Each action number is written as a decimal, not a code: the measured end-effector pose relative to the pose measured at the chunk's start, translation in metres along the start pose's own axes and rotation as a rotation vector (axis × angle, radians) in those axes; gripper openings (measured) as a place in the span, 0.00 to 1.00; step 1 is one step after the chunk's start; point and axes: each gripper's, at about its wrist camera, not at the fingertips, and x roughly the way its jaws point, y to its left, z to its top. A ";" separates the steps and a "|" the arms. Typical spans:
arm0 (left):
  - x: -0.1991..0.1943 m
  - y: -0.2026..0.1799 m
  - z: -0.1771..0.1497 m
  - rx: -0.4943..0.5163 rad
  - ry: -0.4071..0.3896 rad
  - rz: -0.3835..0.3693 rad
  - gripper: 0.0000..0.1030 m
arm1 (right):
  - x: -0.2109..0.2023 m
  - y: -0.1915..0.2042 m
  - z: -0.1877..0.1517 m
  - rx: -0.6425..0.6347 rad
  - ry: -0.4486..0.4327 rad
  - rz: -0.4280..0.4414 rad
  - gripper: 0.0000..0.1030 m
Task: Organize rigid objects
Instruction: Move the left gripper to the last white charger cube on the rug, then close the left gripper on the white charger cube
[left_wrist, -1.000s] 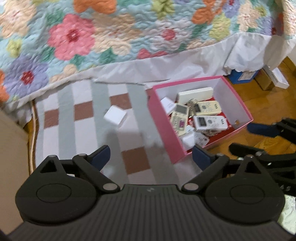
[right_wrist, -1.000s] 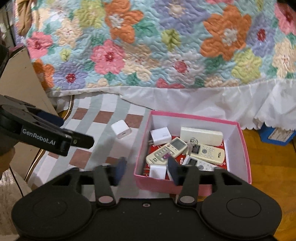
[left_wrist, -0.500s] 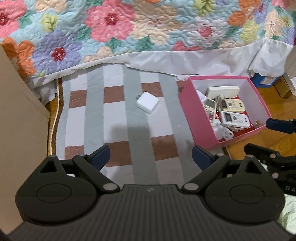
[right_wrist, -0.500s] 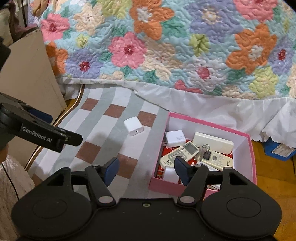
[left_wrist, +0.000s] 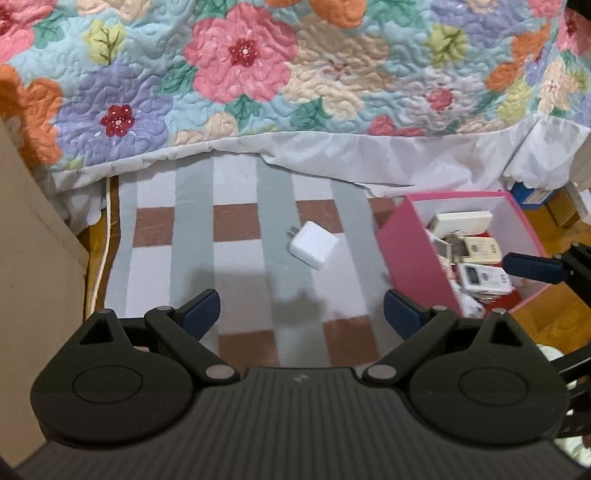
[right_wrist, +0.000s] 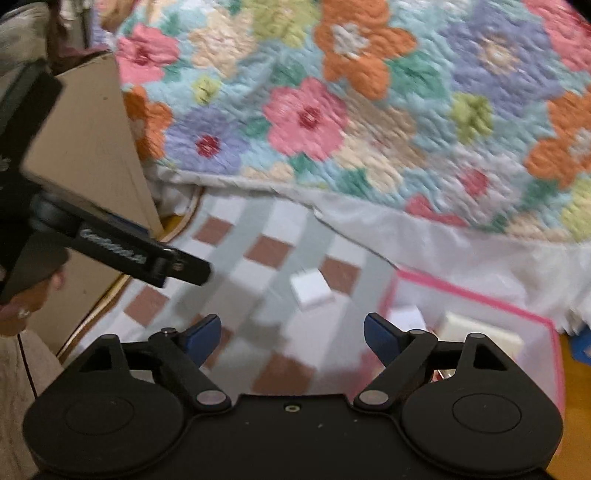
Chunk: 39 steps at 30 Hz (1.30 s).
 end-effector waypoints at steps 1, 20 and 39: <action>0.007 0.005 0.004 -0.004 0.003 -0.006 0.93 | 0.011 0.001 0.000 0.004 -0.009 0.006 0.85; 0.191 0.032 0.036 -0.044 0.034 -0.085 0.86 | 0.195 -0.017 -0.046 0.225 -0.041 -0.060 0.84; 0.236 0.035 0.019 -0.161 0.045 -0.287 0.35 | 0.236 -0.028 -0.056 0.129 -0.047 -0.083 0.66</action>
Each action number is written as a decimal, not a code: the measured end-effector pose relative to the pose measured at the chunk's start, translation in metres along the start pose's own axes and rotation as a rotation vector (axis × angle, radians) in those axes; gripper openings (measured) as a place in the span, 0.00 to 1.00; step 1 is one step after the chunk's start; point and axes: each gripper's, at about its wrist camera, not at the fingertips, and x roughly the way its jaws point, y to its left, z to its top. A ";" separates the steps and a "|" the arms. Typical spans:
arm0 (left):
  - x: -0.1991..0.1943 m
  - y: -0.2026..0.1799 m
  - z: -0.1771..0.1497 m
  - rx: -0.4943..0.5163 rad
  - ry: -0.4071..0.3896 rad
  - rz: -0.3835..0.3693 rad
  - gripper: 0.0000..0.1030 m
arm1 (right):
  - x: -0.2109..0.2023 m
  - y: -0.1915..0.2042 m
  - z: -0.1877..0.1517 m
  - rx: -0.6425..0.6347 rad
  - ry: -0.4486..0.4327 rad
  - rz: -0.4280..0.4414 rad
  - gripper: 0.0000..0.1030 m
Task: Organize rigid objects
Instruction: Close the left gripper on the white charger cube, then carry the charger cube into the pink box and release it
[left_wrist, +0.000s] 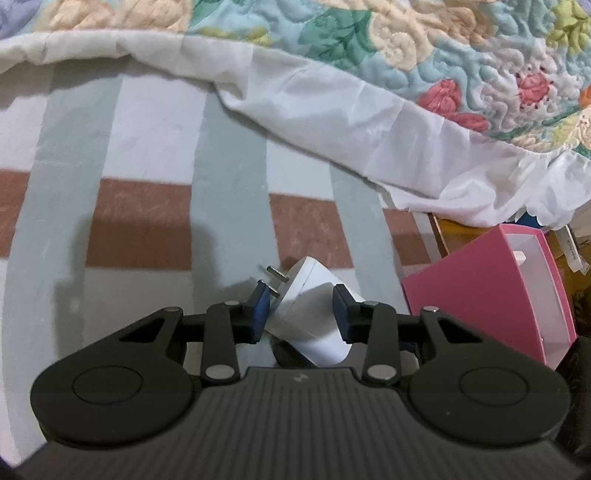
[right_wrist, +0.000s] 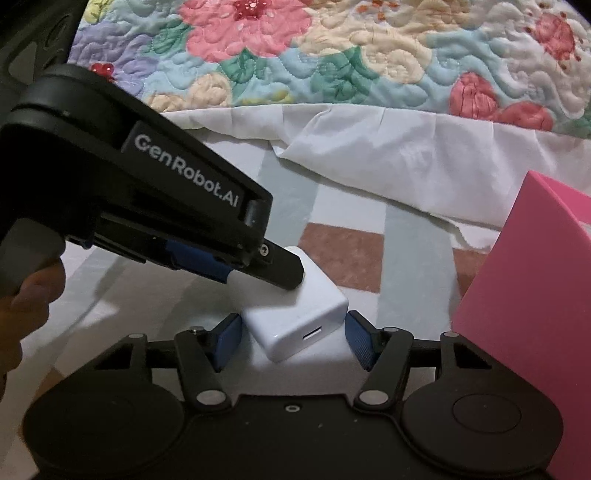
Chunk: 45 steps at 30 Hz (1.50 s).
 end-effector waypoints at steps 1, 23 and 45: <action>-0.001 0.000 -0.001 -0.010 0.022 0.001 0.35 | -0.002 0.003 -0.002 -0.011 0.004 -0.002 0.66; -0.048 -0.021 -0.051 -0.050 0.107 0.072 0.35 | -0.050 0.022 -0.018 0.026 0.084 0.050 0.67; -0.177 -0.152 -0.106 0.102 -0.043 0.038 0.34 | -0.198 0.010 -0.013 -0.110 -0.065 0.066 0.67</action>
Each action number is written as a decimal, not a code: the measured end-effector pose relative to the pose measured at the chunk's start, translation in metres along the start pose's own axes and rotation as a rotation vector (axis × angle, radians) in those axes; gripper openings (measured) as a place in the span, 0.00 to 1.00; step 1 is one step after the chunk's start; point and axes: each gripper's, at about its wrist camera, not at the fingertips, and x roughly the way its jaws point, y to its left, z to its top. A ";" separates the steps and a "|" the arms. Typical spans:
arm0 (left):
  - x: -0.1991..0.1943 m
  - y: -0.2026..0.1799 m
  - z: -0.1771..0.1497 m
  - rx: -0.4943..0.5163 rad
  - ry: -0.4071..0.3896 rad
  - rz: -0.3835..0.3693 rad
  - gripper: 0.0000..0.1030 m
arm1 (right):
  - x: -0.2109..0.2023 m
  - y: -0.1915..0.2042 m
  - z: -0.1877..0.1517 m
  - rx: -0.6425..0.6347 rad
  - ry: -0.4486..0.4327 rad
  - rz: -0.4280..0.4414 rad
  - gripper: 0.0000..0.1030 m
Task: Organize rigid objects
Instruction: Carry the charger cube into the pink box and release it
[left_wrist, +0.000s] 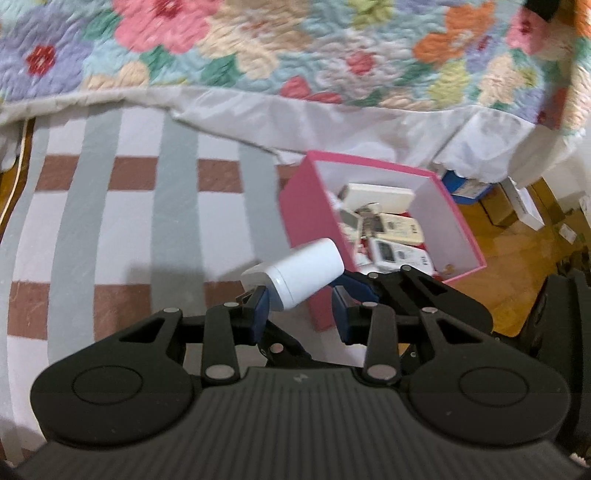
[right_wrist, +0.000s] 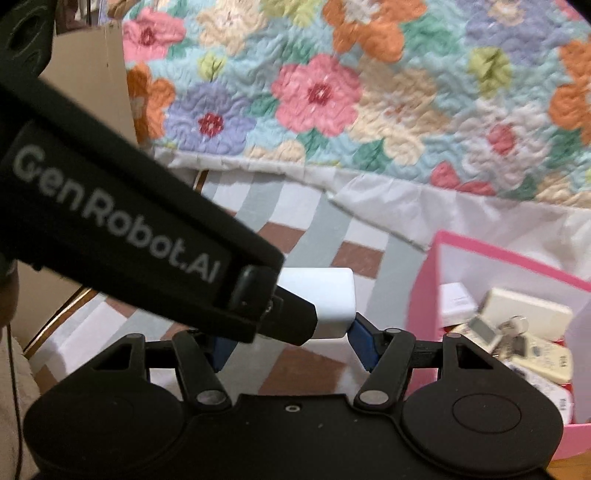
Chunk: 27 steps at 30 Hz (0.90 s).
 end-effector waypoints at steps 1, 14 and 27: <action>-0.002 -0.007 0.001 0.012 -0.001 0.000 0.34 | -0.006 -0.003 -0.001 -0.002 -0.015 -0.016 0.64; 0.009 -0.109 0.029 0.209 0.020 -0.029 0.34 | -0.069 -0.072 -0.006 0.058 -0.109 -0.147 0.59; 0.099 -0.151 0.061 0.168 0.127 -0.038 0.34 | -0.047 -0.146 -0.011 0.138 0.054 -0.146 0.59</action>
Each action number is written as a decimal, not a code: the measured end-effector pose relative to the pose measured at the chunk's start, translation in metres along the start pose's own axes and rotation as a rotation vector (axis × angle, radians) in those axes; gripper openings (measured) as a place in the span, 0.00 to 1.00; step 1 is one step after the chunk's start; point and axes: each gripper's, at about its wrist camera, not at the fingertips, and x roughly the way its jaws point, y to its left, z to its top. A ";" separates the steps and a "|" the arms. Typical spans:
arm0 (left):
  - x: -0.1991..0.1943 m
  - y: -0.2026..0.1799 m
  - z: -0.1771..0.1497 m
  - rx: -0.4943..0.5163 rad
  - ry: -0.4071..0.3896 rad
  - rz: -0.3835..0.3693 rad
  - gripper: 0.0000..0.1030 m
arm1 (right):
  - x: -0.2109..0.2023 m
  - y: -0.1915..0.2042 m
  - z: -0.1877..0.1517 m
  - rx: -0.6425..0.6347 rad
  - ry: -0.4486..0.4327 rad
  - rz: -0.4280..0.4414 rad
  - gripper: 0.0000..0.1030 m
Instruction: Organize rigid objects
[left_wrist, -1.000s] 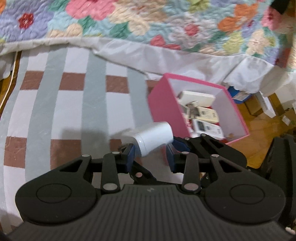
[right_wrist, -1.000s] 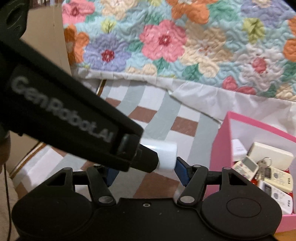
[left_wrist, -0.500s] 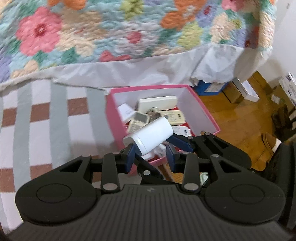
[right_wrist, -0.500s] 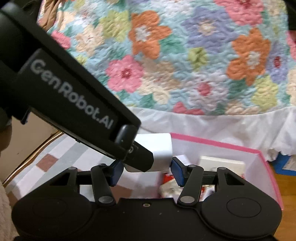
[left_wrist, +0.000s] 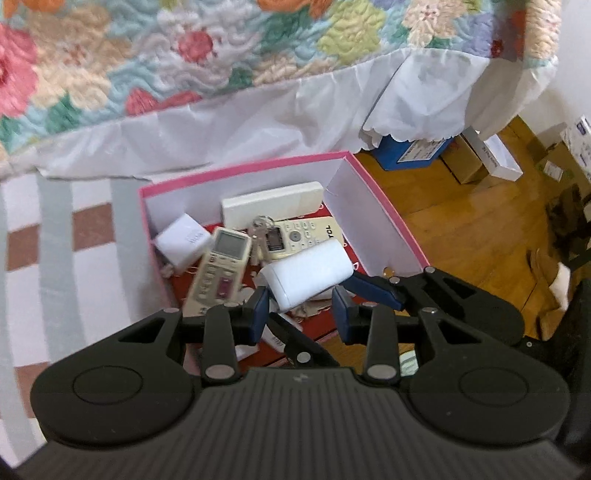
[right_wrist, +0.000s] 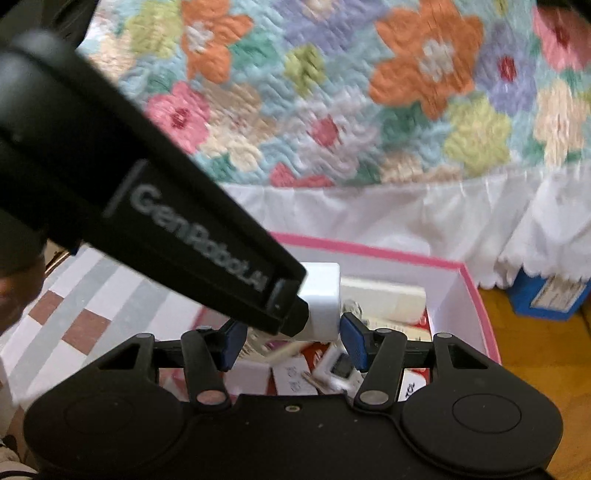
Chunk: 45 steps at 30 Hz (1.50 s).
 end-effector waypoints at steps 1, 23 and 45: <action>0.009 0.003 0.002 -0.026 0.012 -0.011 0.34 | 0.005 -0.005 -0.001 0.016 0.019 0.008 0.59; 0.036 0.053 -0.005 -0.194 -0.002 0.042 0.60 | 0.034 -0.060 -0.035 0.435 -0.010 0.044 0.54; -0.133 0.054 -0.066 -0.199 -0.056 0.426 0.92 | -0.089 0.007 0.058 0.151 -0.026 0.162 0.67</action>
